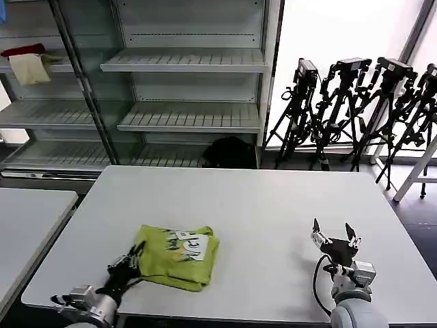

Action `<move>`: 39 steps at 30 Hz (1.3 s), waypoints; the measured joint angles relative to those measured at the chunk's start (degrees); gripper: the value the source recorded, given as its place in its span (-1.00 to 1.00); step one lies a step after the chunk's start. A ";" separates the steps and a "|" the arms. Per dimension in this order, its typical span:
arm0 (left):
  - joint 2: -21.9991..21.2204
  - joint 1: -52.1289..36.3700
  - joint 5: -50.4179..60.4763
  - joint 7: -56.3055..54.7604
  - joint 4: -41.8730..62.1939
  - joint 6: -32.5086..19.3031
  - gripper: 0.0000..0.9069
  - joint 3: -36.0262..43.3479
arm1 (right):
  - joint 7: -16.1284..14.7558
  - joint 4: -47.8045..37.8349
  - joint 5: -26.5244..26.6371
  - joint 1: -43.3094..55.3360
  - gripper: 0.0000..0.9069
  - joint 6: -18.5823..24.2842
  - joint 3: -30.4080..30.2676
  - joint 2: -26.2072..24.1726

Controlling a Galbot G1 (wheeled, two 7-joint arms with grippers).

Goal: Fold and organize the clothes.

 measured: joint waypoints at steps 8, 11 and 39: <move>8.33 -0.13 2.35 3.52 2.85 -0.49 -1.00 -11.44 | 0.35 -0.09 0.66 -0.57 1.00 0.30 -0.33 -0.02; 12.57 -0.20 2.99 4.56 4.21 -0.50 -1.00 -15.78 | 0.41 -0.01 0.88 -0.83 1.00 0.48 -0.32 -0.09; 4.51 -6.28 33.07 2.27 5.39 -4.28 -1.00 7.58 | 1.04 -1.56 1.87 -5.77 1.00 4.44 1.59 -1.31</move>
